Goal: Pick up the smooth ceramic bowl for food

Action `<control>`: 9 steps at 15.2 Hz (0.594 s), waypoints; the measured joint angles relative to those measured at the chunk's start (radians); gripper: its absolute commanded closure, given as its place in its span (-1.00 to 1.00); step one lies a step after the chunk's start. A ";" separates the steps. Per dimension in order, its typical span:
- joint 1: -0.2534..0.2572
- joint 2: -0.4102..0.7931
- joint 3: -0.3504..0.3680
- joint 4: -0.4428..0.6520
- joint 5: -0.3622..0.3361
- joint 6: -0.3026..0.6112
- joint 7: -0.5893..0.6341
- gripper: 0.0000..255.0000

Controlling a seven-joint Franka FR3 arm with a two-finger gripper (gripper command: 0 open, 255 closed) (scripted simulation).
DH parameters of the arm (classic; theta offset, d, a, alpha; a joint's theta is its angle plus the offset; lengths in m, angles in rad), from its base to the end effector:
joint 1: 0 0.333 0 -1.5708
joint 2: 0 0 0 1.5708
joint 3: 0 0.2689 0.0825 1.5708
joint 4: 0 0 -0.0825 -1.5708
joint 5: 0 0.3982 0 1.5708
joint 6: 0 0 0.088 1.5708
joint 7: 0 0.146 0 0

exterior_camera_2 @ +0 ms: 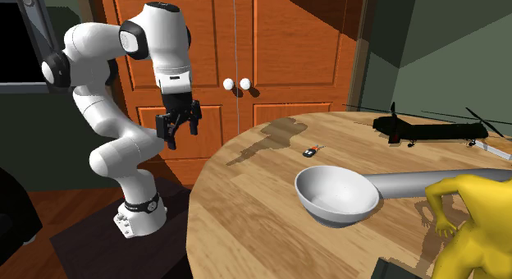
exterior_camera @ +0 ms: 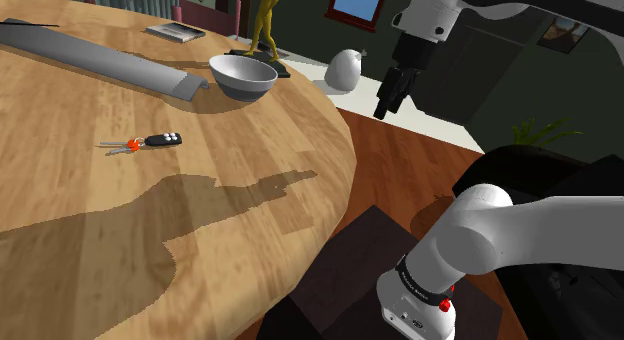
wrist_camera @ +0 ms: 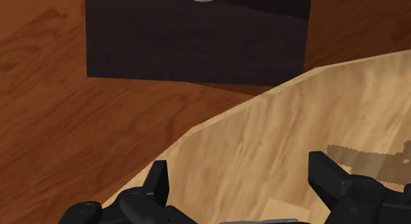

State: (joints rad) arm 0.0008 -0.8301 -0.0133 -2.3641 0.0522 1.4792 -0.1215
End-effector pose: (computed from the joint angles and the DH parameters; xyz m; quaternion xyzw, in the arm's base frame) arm 0.3320 0.0034 0.5221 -0.9974 -0.0584 0.0253 0.0327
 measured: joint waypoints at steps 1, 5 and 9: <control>0.000 0.000 0.000 0.000 0.000 0.000 0.000 -1.00; 0.009 0.105 0.046 0.051 -0.001 0.065 0.033 -1.00; 0.013 0.244 0.101 0.130 -0.018 0.138 0.076 -1.00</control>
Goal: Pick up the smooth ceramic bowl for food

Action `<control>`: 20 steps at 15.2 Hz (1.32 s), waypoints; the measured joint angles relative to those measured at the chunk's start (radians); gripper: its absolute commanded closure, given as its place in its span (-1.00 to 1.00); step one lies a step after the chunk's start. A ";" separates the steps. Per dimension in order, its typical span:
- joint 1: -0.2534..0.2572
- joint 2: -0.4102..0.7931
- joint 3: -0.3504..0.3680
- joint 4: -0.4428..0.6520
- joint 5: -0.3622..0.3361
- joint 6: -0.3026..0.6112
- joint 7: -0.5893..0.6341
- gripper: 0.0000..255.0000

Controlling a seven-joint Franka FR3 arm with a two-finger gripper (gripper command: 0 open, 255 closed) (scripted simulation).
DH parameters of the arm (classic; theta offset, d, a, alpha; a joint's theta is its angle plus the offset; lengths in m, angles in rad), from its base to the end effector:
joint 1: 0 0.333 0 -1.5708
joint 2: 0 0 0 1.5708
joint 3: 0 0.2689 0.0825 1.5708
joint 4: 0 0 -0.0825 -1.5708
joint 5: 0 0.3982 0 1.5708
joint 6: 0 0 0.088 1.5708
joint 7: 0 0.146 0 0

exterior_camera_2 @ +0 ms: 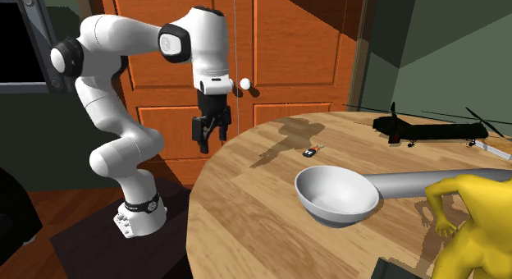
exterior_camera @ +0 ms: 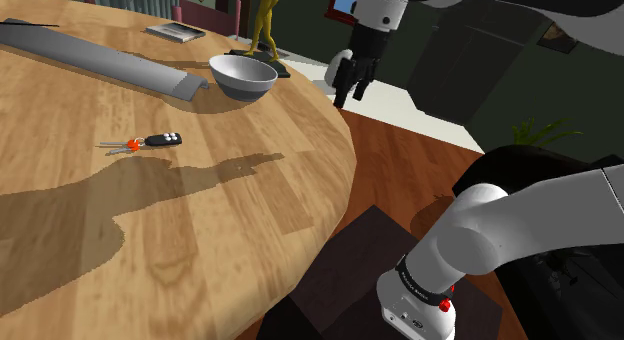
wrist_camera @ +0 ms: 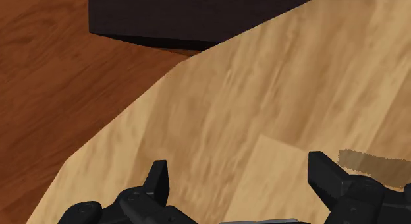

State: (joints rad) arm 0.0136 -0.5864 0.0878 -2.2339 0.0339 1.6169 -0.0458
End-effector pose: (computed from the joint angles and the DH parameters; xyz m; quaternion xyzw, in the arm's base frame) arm 0.4044 0.0484 0.5047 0.9977 0.0648 -0.0160 0.0077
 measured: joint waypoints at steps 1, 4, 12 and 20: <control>0.002 0.040 0.018 0.025 -0.005 0.018 0.017 -1.00; 0.000 0.148 0.055 0.120 -0.033 0.038 0.052 -1.00; 0.009 0.456 0.152 0.386 -0.154 0.077 0.170 -1.00; 0.078 0.816 0.208 0.775 -0.340 0.012 0.284 -1.00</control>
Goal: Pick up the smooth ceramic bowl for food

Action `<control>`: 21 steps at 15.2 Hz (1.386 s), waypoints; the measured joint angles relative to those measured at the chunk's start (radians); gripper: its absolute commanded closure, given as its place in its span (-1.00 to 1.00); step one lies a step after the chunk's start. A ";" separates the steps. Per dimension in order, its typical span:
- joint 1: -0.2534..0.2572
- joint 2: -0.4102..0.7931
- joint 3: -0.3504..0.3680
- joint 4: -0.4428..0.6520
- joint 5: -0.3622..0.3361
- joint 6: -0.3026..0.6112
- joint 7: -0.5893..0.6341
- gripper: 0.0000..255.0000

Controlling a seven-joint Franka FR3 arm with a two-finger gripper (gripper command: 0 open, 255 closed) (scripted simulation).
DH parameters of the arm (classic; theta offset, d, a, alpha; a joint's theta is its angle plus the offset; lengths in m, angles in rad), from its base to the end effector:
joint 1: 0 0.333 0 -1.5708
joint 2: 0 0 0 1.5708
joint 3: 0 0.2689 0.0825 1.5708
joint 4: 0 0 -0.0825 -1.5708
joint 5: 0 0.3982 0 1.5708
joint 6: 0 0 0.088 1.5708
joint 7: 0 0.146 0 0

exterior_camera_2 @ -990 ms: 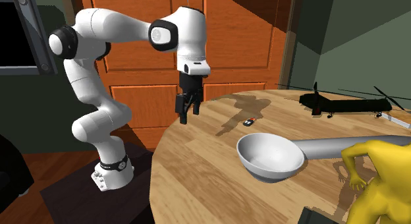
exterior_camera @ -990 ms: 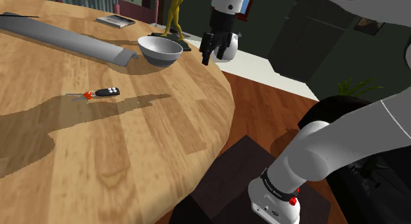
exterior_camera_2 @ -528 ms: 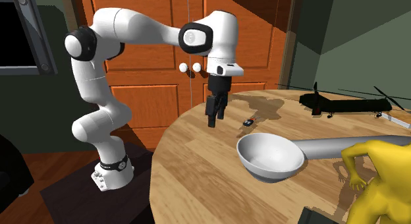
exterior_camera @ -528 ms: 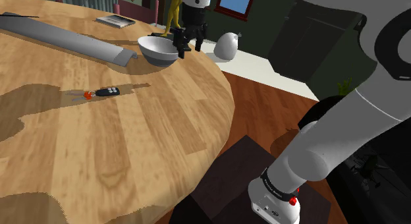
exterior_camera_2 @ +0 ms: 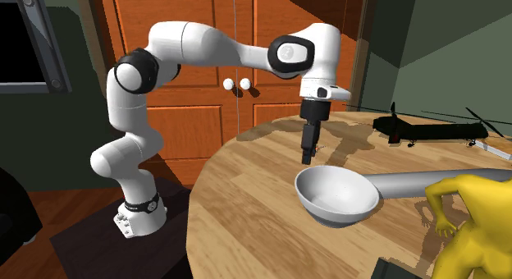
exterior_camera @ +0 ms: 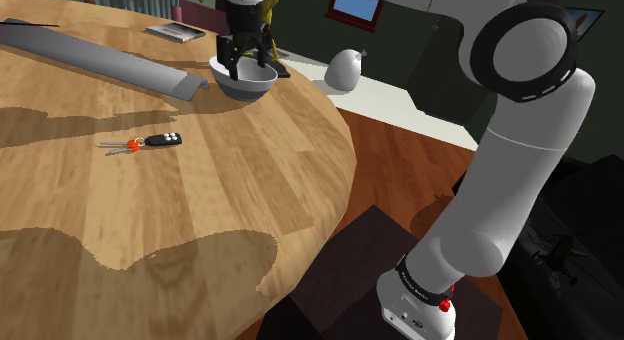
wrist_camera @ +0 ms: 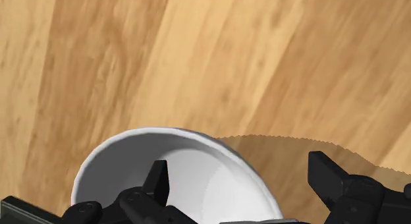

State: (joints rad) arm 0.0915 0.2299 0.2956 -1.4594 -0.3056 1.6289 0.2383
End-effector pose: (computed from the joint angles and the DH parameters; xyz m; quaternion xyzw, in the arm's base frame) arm 0.5998 0.1840 0.4692 0.9891 0.0836 0.0126 0.1206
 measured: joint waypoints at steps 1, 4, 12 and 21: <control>0.016 0.051 0.001 0.067 -0.026 -0.022 0.008 -1.00; 0.077 0.218 -0.004 0.291 -0.102 -0.093 0.020 -1.00; 0.105 0.308 -0.015 0.343 -0.144 -0.064 0.041 -1.00; 0.102 0.305 -0.015 0.319 -0.145 -0.043 0.048 1.00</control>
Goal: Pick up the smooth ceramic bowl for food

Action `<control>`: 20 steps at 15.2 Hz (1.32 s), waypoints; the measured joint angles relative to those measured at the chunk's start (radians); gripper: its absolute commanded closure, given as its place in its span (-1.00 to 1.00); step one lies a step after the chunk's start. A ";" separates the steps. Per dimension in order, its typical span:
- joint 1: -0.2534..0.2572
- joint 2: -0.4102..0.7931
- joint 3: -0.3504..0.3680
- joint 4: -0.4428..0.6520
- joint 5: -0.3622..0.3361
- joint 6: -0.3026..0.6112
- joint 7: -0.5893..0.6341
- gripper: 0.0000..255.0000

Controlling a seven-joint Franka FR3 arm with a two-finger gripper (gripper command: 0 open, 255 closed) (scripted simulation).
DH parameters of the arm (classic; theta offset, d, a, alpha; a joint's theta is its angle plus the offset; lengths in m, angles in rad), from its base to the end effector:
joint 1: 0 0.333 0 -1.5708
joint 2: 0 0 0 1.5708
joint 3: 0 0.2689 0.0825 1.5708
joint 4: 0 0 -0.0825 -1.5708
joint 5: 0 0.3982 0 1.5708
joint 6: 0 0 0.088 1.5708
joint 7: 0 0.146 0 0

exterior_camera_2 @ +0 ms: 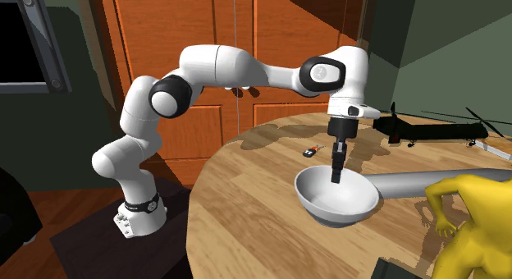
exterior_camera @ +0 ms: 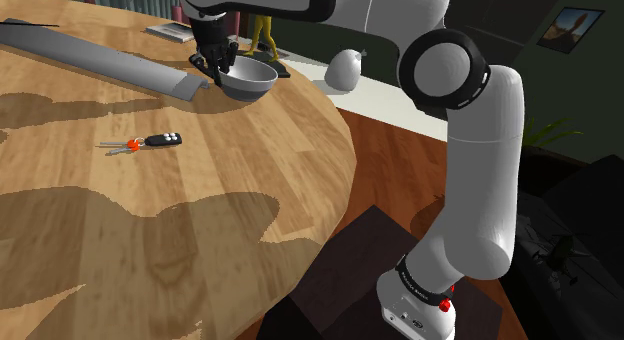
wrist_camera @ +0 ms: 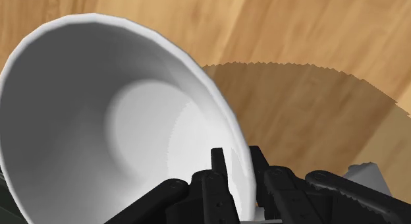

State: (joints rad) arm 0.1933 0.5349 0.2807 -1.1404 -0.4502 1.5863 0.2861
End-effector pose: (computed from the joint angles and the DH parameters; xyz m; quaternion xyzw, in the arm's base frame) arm 0.6552 0.2209 0.4259 0.9837 0.0880 0.0224 0.1555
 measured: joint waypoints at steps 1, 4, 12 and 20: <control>0.000 -0.001 0.000 -0.001 0.000 0.001 0.000 1.00; 0.000 0.000 0.000 0.000 0.000 0.000 0.000 1.00; 0.023 0.031 -0.003 0.139 -0.005 -0.103 -0.033 1.00; 0.076 0.127 -0.020 0.409 -0.029 -0.265 -0.090 1.00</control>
